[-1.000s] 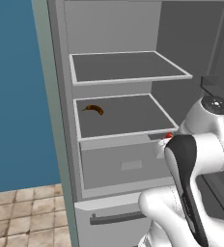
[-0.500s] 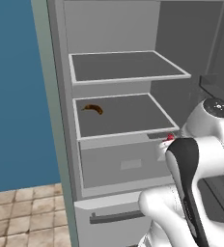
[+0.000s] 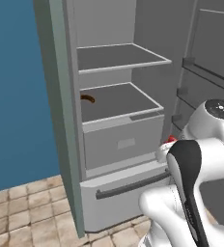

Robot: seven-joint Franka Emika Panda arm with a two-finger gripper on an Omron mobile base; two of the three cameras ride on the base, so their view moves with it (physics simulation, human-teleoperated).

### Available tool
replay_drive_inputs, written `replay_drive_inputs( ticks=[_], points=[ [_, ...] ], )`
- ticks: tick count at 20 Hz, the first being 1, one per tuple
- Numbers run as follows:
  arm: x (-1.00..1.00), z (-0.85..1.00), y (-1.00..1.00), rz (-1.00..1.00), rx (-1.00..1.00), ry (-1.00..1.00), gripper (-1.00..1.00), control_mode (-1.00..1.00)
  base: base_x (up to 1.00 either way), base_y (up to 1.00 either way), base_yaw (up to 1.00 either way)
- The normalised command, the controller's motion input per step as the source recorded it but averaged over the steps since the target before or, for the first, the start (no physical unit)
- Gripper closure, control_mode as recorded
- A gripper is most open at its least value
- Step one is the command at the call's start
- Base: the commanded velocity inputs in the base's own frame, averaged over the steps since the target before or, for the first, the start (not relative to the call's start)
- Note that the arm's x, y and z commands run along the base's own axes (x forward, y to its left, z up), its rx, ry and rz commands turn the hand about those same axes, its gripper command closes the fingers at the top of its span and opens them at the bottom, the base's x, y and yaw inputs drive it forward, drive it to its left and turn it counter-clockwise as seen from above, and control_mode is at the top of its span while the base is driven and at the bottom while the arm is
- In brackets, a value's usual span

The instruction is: Take the fish from the fridge and place it on the digital scale on the counter by the fridge. Wait a few seconds for a reading, then move it to the plate on the dining counter.

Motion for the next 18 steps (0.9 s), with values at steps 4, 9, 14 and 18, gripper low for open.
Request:
replay_drive_inputs(
  ticks=[4,9,14,18],
  points=[
    [0.00,0.00,0.00,0.00,0.00,0.00,1.00,1.00,-0.64,0.24,-0.77],
    [0.00,0.00,0.00,0.00,0.00,0.00,1.00,1.00,0.11,0.31,-0.84],
    [0.00,0.00,0.00,0.00,0.00,0.00,1.00,1.00,0.36,1.00,-0.43],
    [0.00,0.00,0.00,0.00,0.00,0.00,1.00,1.00,-0.25,0.57,-0.57]
  ],
)
